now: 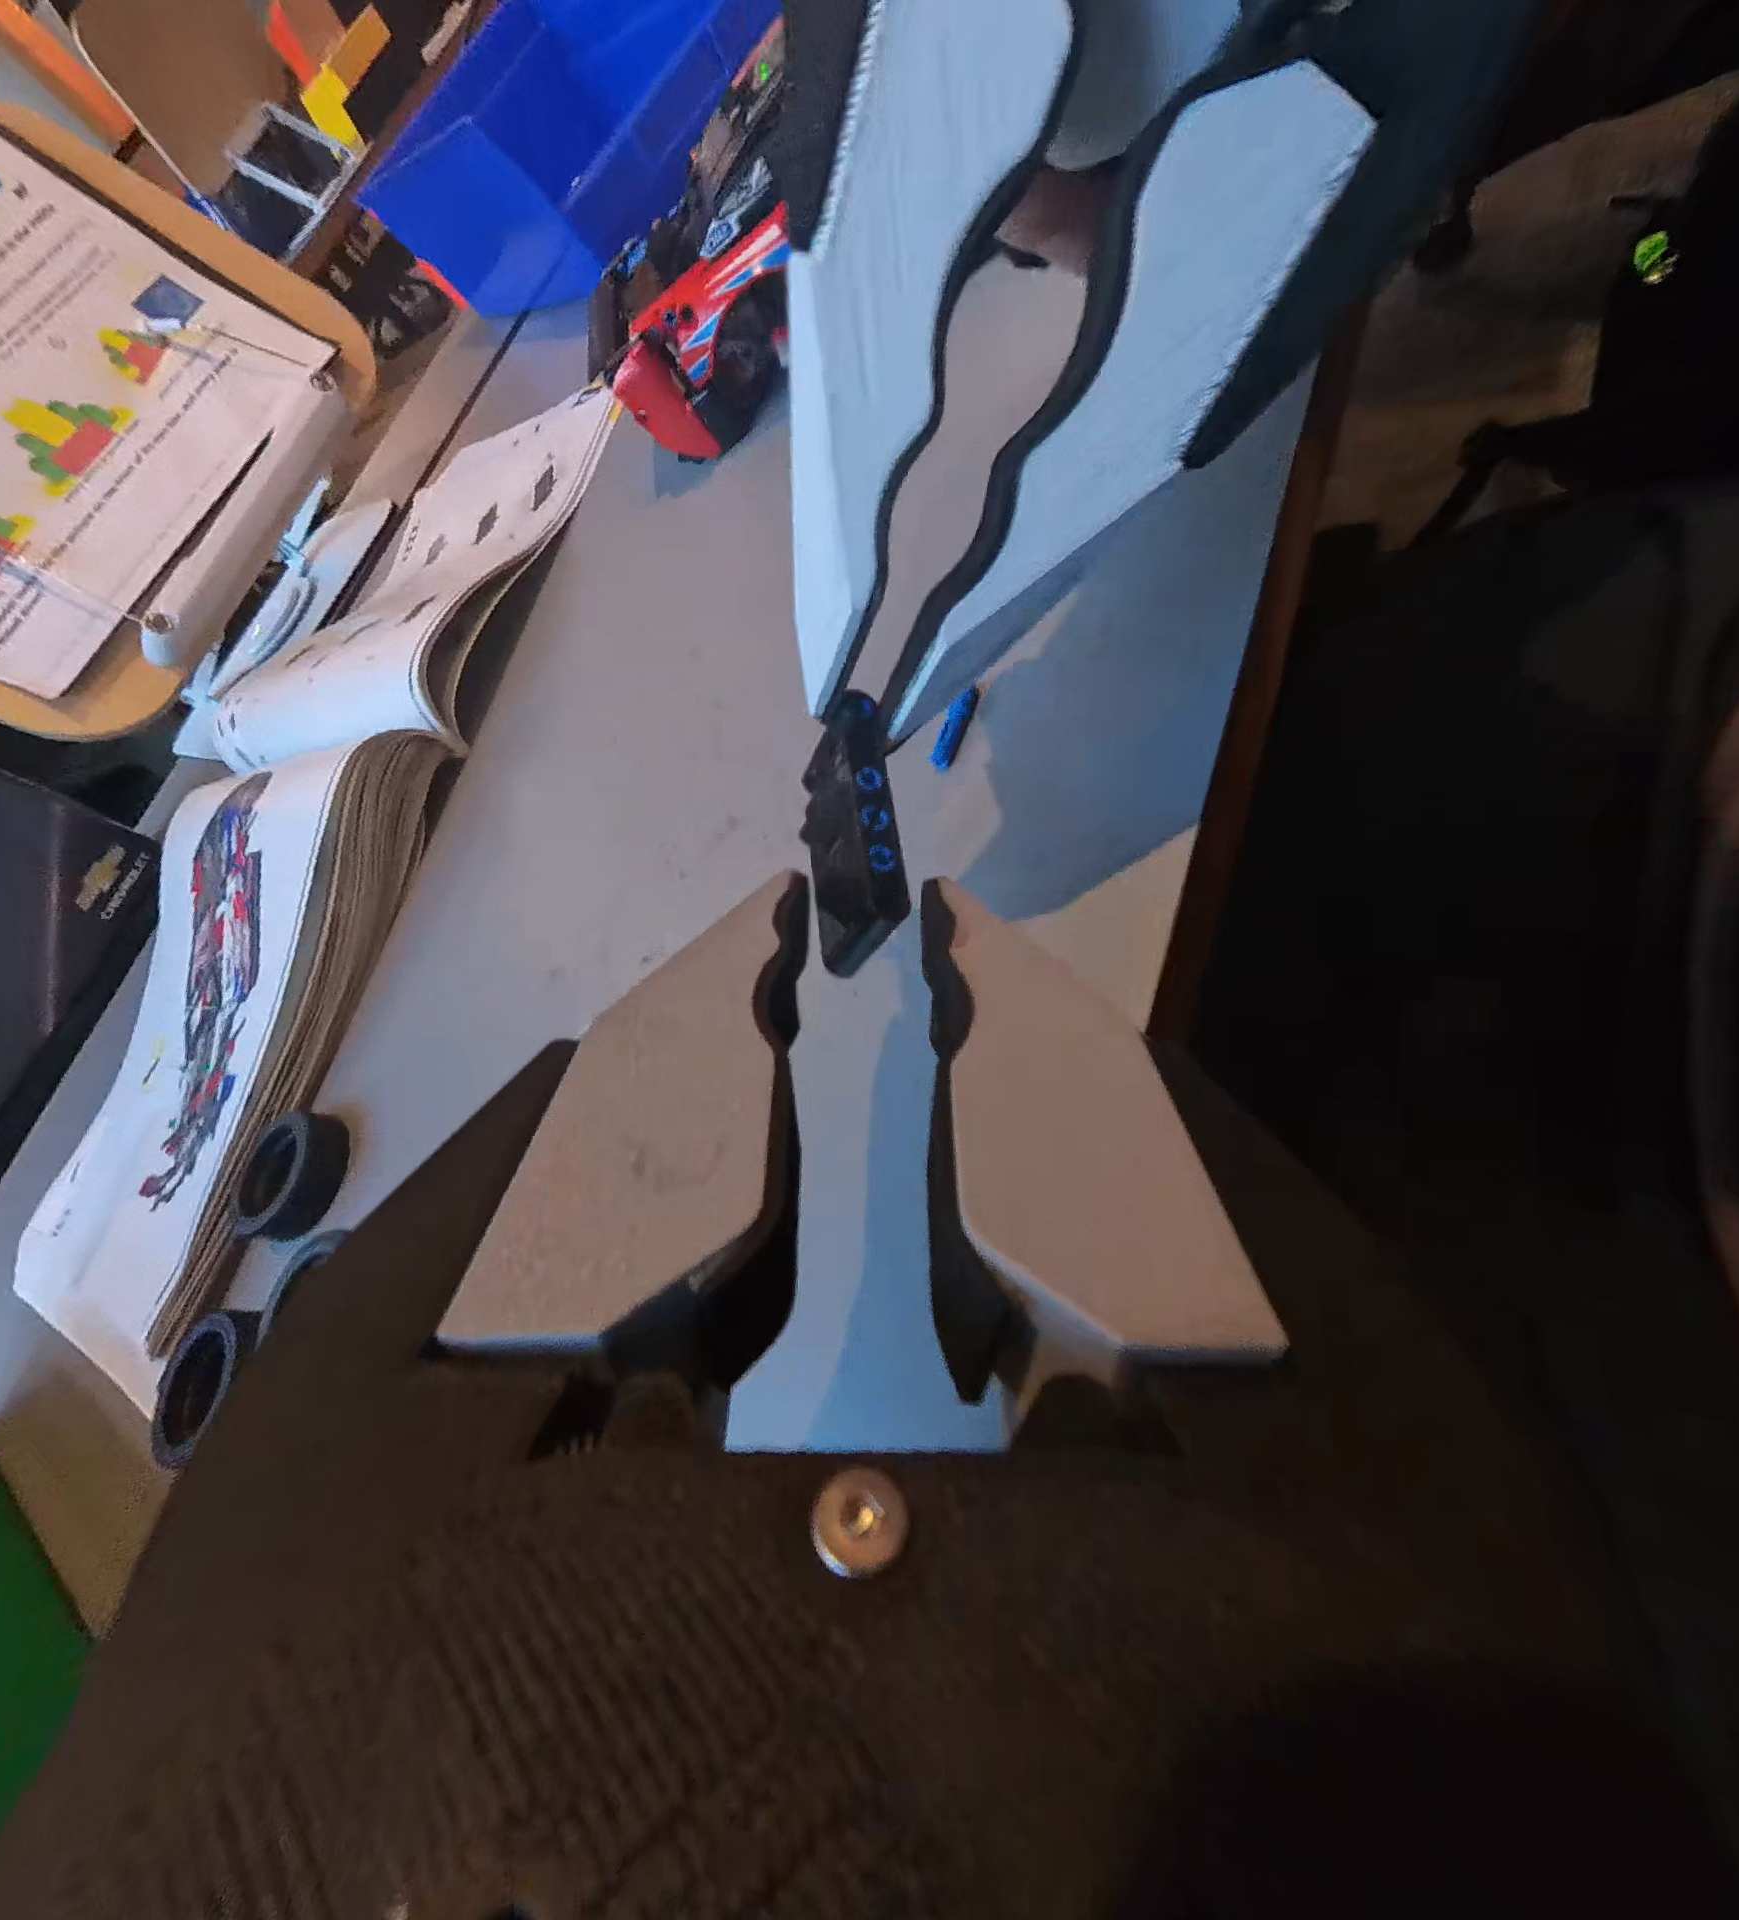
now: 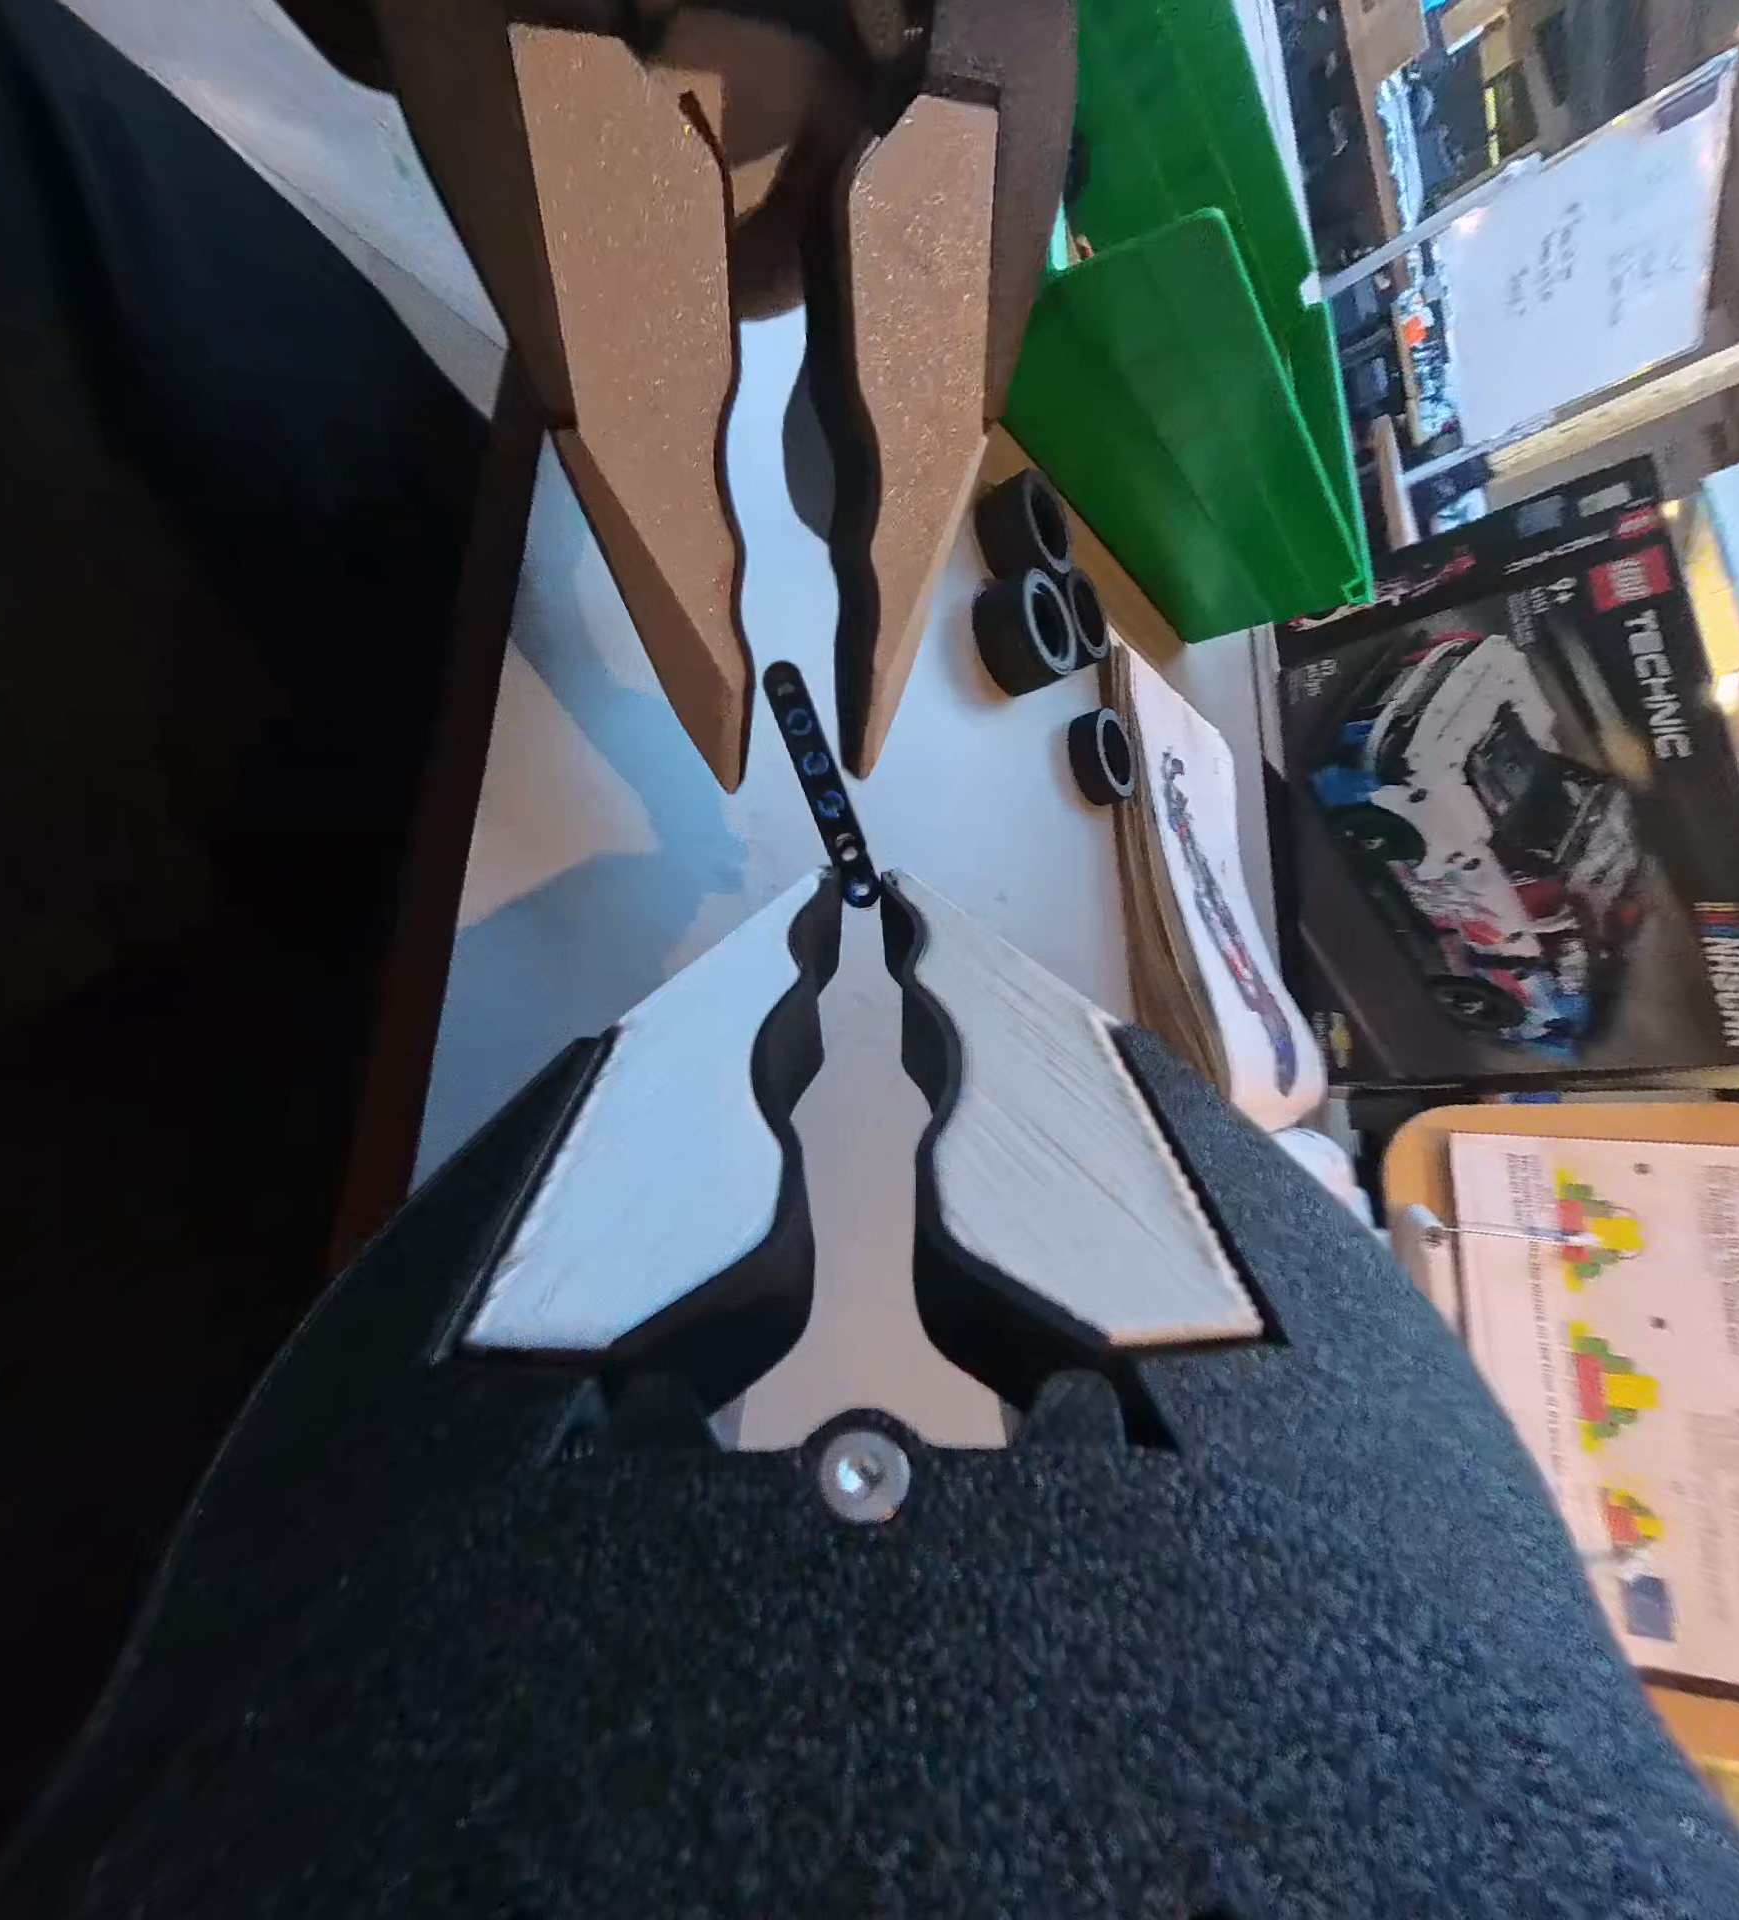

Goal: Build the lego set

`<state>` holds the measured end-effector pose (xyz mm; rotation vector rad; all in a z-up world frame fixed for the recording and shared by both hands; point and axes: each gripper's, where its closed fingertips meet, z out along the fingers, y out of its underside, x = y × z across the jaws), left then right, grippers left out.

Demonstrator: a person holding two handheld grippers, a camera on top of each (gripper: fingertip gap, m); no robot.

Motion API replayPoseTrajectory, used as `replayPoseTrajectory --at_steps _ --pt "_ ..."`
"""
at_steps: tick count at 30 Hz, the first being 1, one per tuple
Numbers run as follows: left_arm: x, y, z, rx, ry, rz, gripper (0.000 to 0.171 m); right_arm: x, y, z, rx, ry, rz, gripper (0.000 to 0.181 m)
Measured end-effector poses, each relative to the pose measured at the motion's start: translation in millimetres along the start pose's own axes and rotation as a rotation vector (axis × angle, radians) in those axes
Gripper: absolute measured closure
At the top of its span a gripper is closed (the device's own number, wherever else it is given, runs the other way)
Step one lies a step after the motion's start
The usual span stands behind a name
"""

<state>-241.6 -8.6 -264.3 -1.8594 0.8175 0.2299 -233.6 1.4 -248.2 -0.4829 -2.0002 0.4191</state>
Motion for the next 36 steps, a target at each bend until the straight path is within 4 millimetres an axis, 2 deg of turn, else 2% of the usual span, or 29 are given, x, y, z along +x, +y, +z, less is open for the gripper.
replayPoseTrajectory --at_steps 3,7,11,15,18,19,21,24,26,28,30,33,36 --pt "-8.1 5.3 -1.8 -0.017 -0.049 0.016 0.134 4.3 2.5 2.4 -0.012 0.066 -0.096 0.174" --pt "-17.1 15.6 -2.6 -0.061 -0.12 0.068 0.129 3.3 10.3 6.3 -0.032 0.105 -0.171 0.174" --pt "-18.1 17.1 -1.1 -0.072 -0.164 0.132 0.128 6.9 2.4 6.4 0.009 0.124 -0.141 0.174" --pt "-17.9 6.3 -4.9 -0.007 -0.209 0.179 0.136 7.9 -1.3 6.3 0.056 0.102 -0.067 0.174" --pt "-15.3 -2.4 -8.9 0.05 -0.211 0.192 0.15 6.5 1.8 7.8 0.052 0.094 -0.06 0.174" --pt "-13.9 -4.2 -9.6 0.059 -0.204 0.195 0.161 6.4 2.0 7.9 0.052 0.093 -0.061 0.174" --pt "-16.4 -6.8 -10.4 0.059 -0.223 0.197 0.166 10.5 -0.1 5.9 0.067 0.103 -0.03 0.174" --pt "-31.8 -17.5 -15.3 0.069 -0.327 0.195 0.166 24.6 -2.7 1.4 0.126 0.099 0.178 0.164" --pt "-49.2 -17.7 -19.7 0.029 -0.451 0.227 0.166 31.0 -2.5 -0.3 0.16 0.023 0.432 0.165" --pt "-57.1 -16.8 -20.8 0.017 -0.494 0.215 0.166 38.5 -4.8 -2.0 0.212 -0.055 0.708 0.161" --pt "-62.6 -15.5 -21.8 -0.002 -0.536 0.232 0.166 42.0 -13.1 -2.4 0.292 -0.169 0.953 0.149" --pt "-60.9 -23.1 -21.5 0.0 -0.572 0.296 0.166 44.8 -20.0 1.2 0.379 -0.321 1.25 0.137" --pt "-48.7 -32.3 -16.1 0.013 -0.571 0.386 0.166 46.7 -23.3 4.4 0.458 -0.424 1.439 0.137"
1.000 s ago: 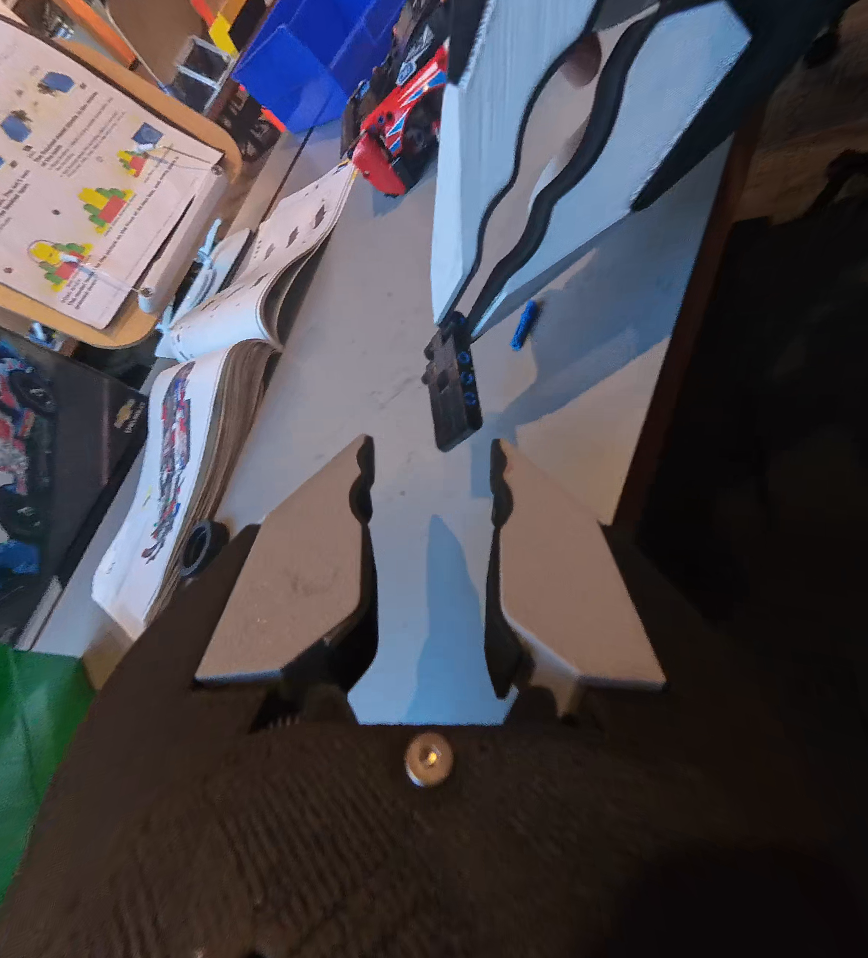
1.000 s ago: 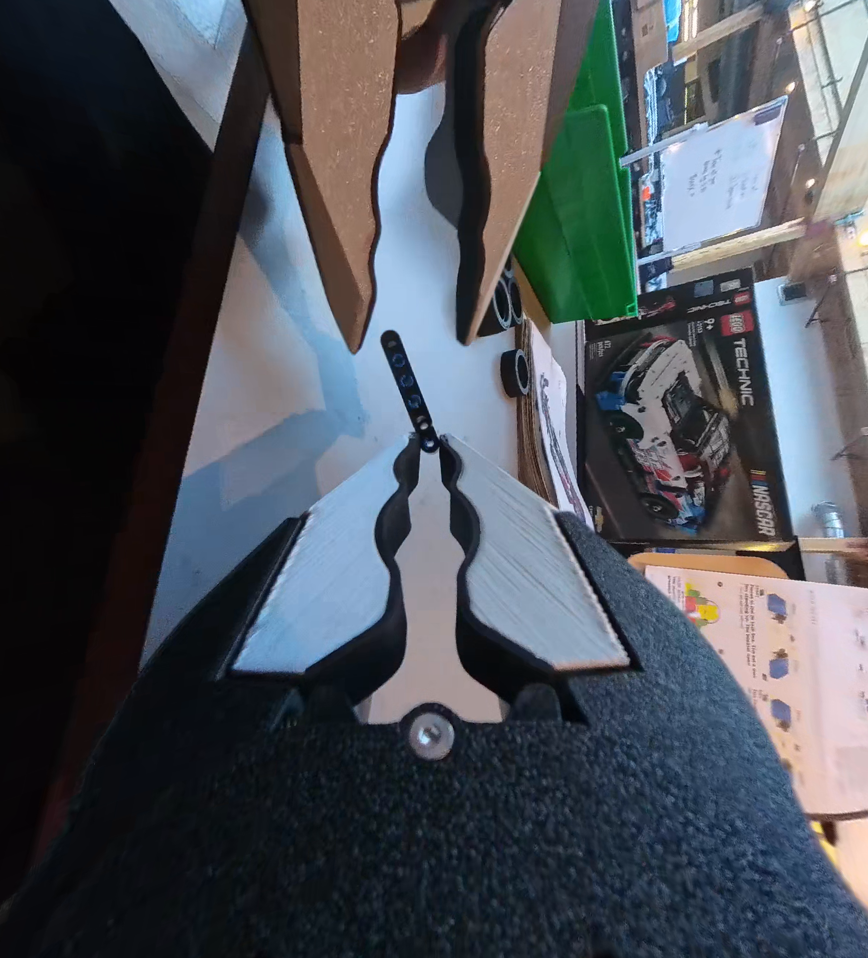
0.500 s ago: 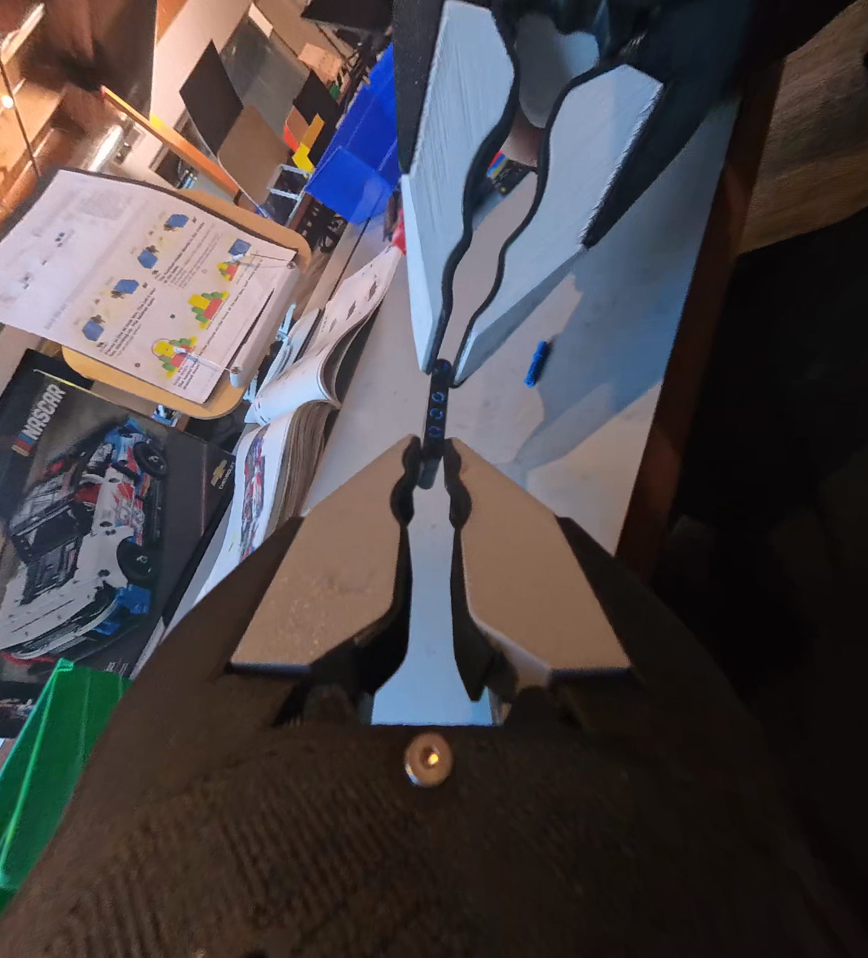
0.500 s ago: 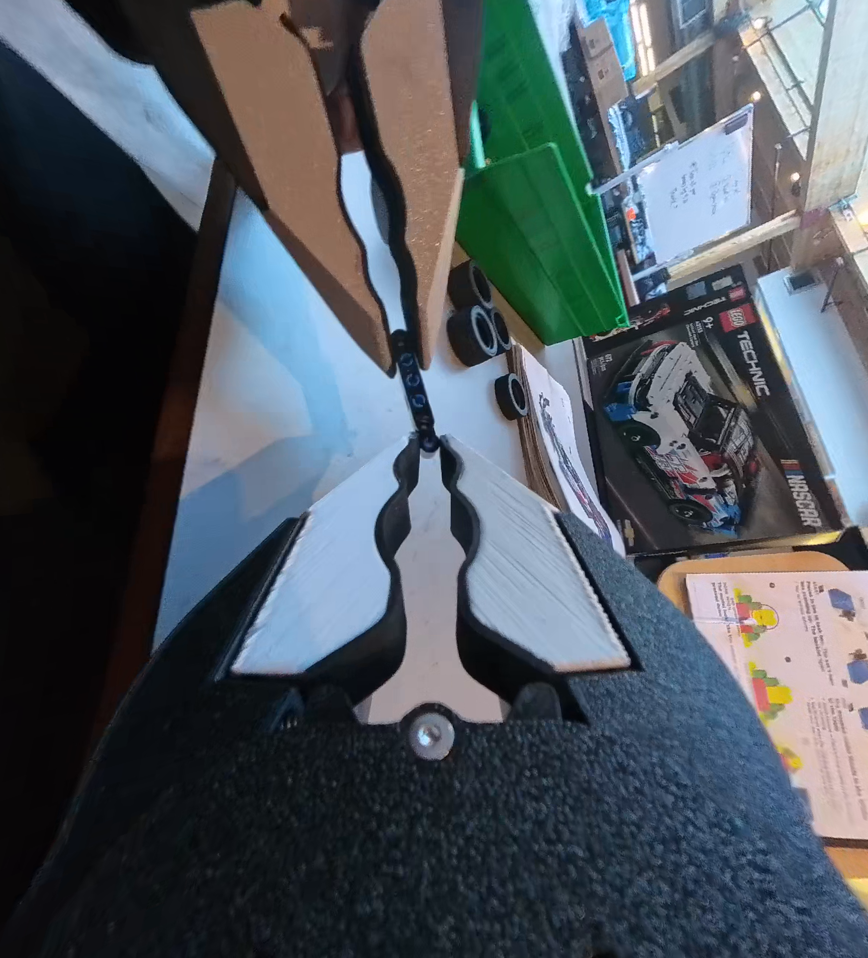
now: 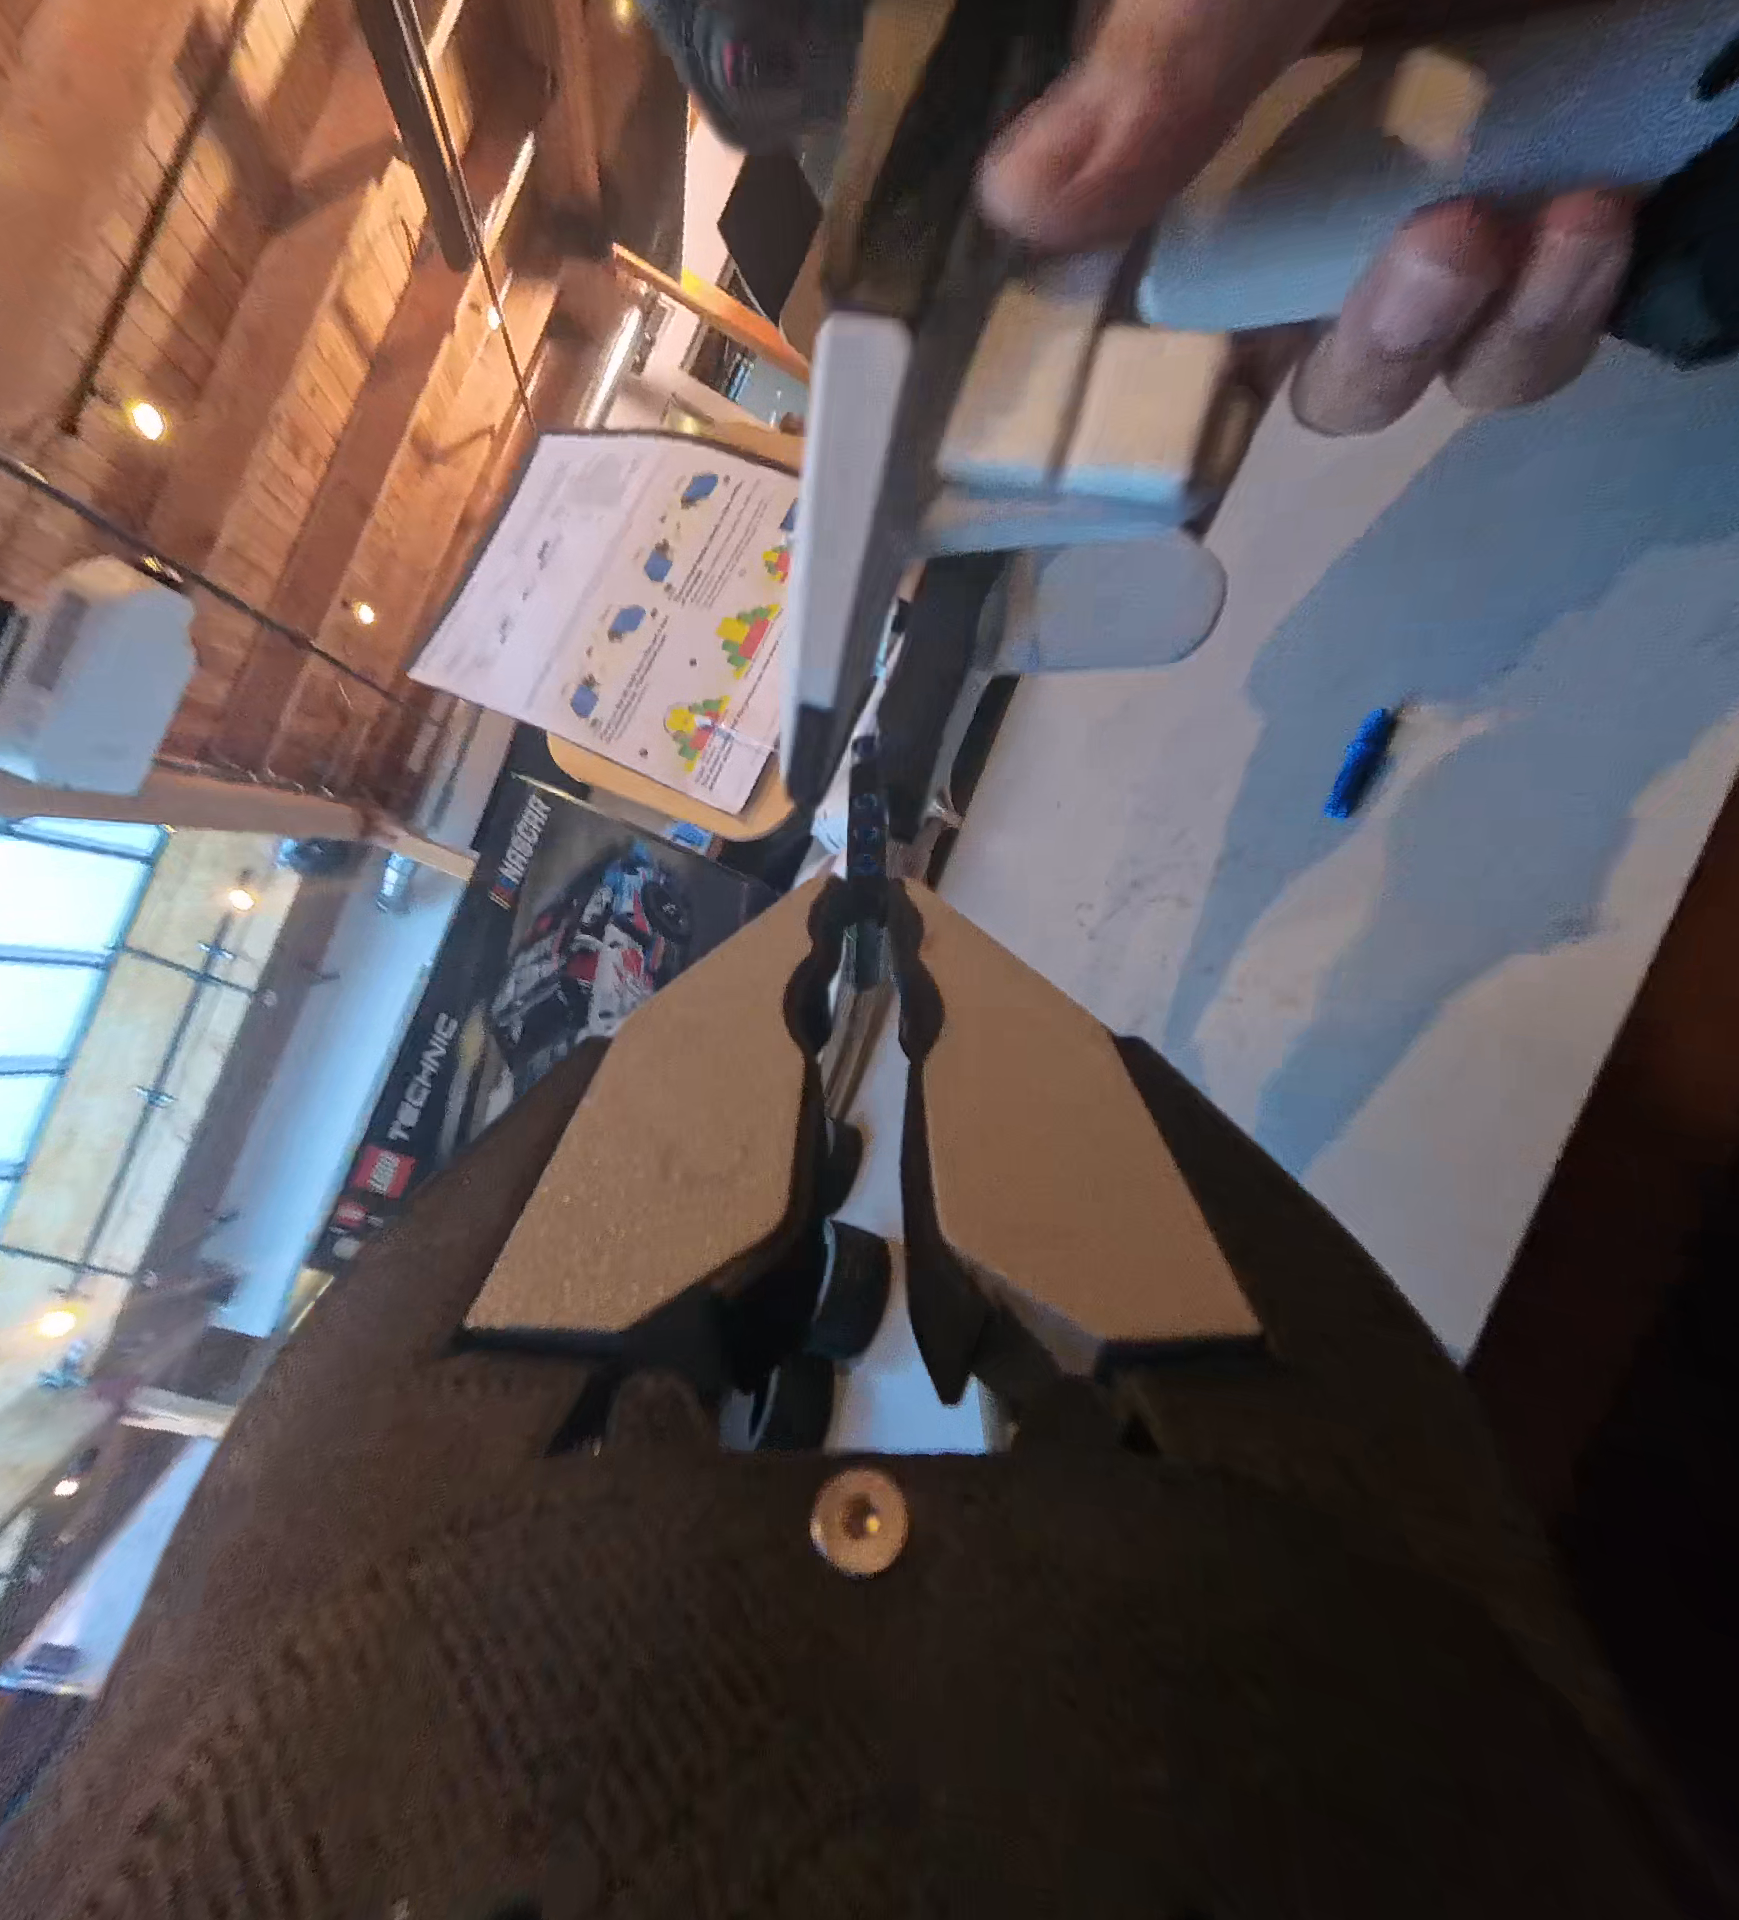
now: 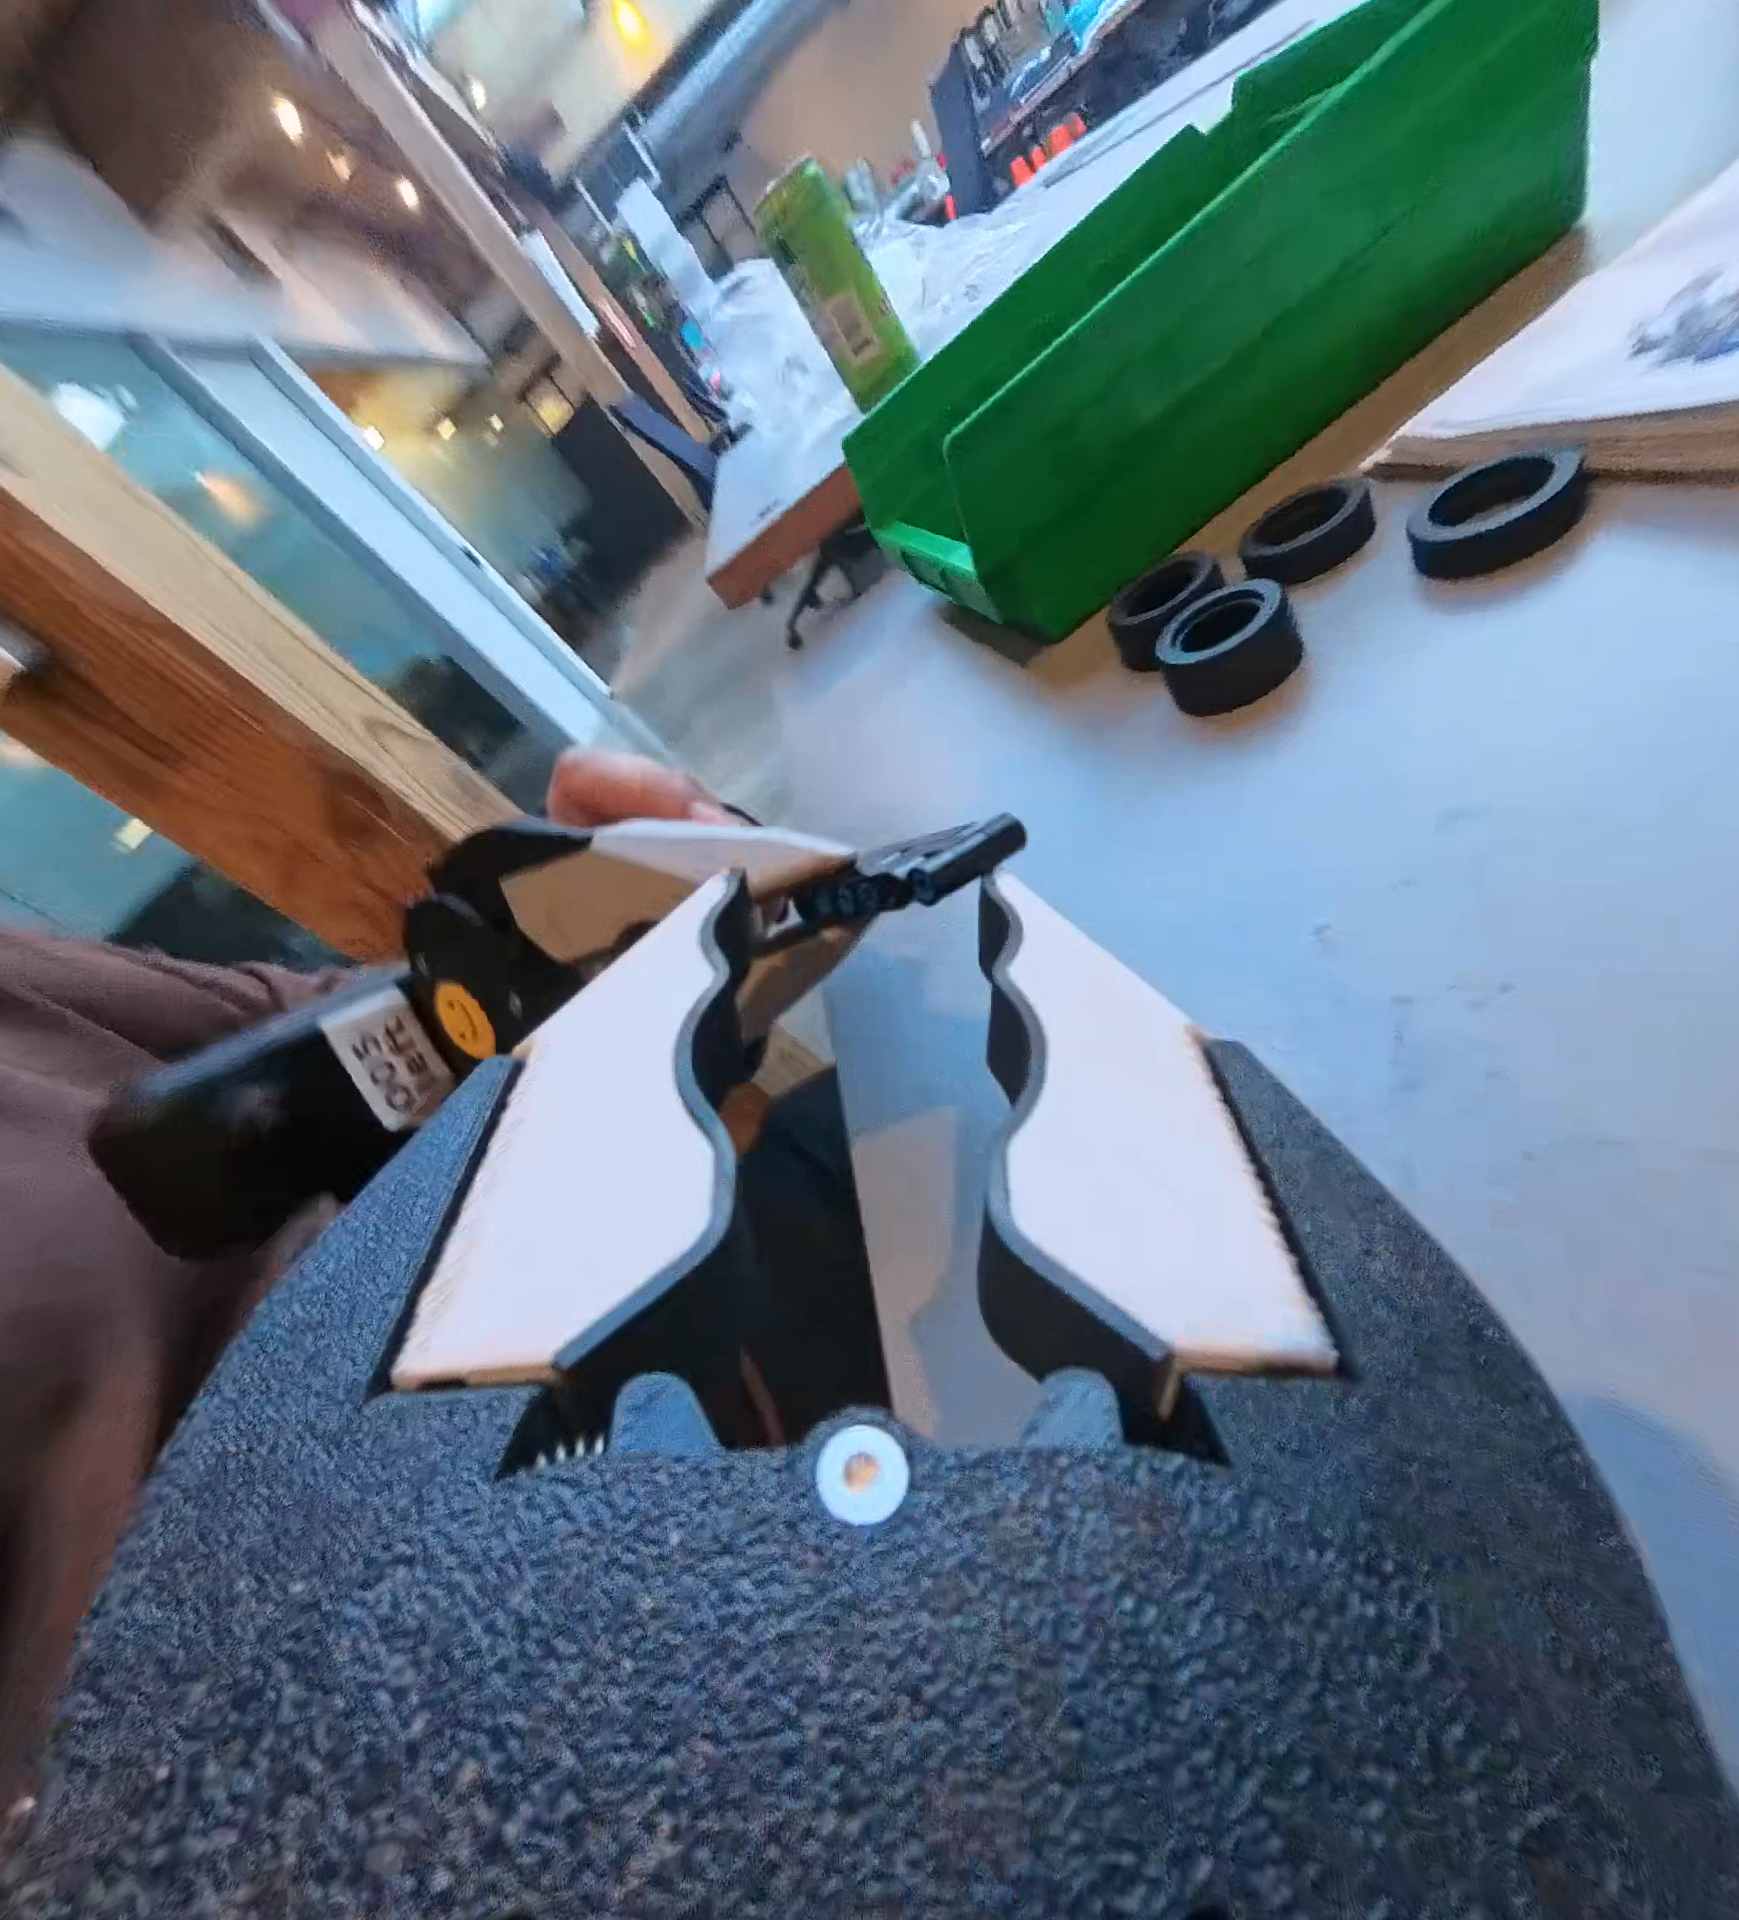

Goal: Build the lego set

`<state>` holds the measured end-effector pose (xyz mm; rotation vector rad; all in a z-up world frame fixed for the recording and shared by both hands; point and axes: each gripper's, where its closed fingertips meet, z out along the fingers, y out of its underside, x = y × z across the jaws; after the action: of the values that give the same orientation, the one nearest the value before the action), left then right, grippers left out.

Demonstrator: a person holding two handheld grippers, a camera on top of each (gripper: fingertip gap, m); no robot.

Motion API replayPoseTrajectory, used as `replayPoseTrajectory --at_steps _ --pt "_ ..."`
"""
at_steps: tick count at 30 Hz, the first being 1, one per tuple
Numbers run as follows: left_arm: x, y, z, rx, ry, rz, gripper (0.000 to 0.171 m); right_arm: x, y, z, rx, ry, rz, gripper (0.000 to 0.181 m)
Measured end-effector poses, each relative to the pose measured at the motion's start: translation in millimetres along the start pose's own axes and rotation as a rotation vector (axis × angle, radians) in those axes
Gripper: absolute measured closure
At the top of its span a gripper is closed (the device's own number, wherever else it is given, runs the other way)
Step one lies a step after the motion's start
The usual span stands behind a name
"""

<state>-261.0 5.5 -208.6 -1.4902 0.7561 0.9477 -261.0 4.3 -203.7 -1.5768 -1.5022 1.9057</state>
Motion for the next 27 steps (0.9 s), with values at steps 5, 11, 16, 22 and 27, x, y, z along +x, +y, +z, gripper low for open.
replayPoseTrajectory --at_steps 5,11,16,22,27 --pt "9.5 -3.6 1.2 0.017 0.023 0.032 0.164 11.5 -0.6 -4.3 0.037 -0.054 0.142 0.163" --pt "24.8 1.7 -8.0 0.087 0.343 -0.378 0.124 10.4 6.0 -8.6 -0.122 0.044 -0.27 0.174" --pt "24.3 7.3 -9.6 0.075 0.592 -0.586 0.126 6.6 25.3 -5.3 -0.307 0.174 -0.749 0.174" --pt "42.9 -1.2 -9.1 0.109 0.726 -0.4 0.16 2.6 43.6 -0.8 -0.412 0.178 -0.903 0.173" --pt "55.6 13.7 1.1 0.059 0.654 -0.207 0.167 25.3 45.9 -22.5 -0.479 0.244 -0.809 0.158"
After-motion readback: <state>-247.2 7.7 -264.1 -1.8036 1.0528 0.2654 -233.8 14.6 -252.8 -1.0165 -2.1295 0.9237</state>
